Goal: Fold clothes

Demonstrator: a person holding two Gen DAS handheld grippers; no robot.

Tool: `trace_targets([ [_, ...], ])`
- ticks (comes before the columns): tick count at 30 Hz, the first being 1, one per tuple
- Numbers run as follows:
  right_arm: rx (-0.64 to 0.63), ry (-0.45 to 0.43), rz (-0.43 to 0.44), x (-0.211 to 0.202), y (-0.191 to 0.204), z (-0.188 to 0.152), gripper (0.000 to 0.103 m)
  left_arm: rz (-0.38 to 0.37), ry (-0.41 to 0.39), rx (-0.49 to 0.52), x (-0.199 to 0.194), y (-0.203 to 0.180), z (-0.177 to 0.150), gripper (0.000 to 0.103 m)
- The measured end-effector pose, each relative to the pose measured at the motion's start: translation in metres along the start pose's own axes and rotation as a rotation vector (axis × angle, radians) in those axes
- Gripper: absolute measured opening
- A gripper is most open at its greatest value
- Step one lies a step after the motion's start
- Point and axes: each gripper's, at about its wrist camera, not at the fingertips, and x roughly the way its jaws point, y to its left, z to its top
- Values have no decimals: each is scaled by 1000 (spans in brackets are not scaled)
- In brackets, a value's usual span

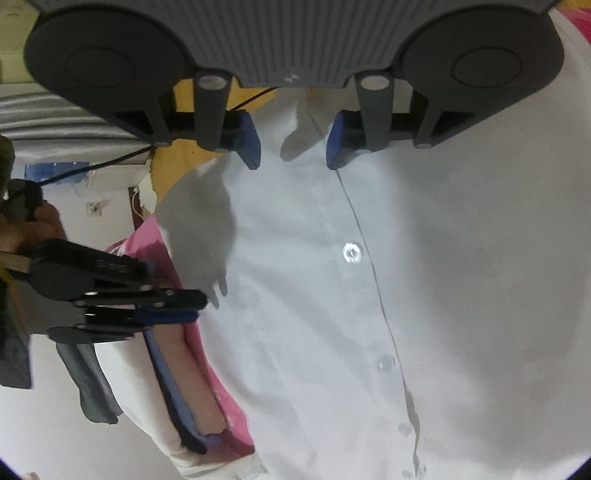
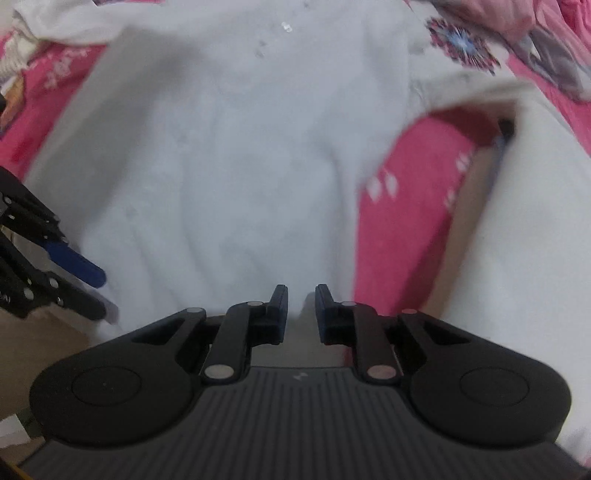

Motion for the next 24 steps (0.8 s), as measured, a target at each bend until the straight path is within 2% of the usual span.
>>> trace_targets([
  [1,2,10,-6,5,1,1,14,-1,0,0,-2,1,2,41],
  [4,49,121,-82,35,-5,-1,15,8,4,-5,-1,4,9,41],
  [6,78,147,-101,36,-6,5,15,9,-2,-4,-6,4,12,41],
  [8,101,105,-105,19,-6,17,15,10,-16,-2,-12,3,17,41],
  [12,229,-64,-116,-34,-30,43,17,14,-64,8,-29,0,32,41],
  [15,450,-217,-132,-78,-82,49,19,24,-108,1,-38,-4,47,41],
  [18,672,-368,-151,-107,-159,44,29,49,-170,-37,-39,-10,70,41],
  [21,849,-439,-138,-111,-241,38,38,98,-242,-59,-32,-22,95,41],
  [22,910,-450,-116,-107,-268,36,42,115,-269,-67,-30,-27,104,41],
  [24,1044,-435,-69,-93,-319,34,43,133,-321,-107,-22,-34,124,41],
])
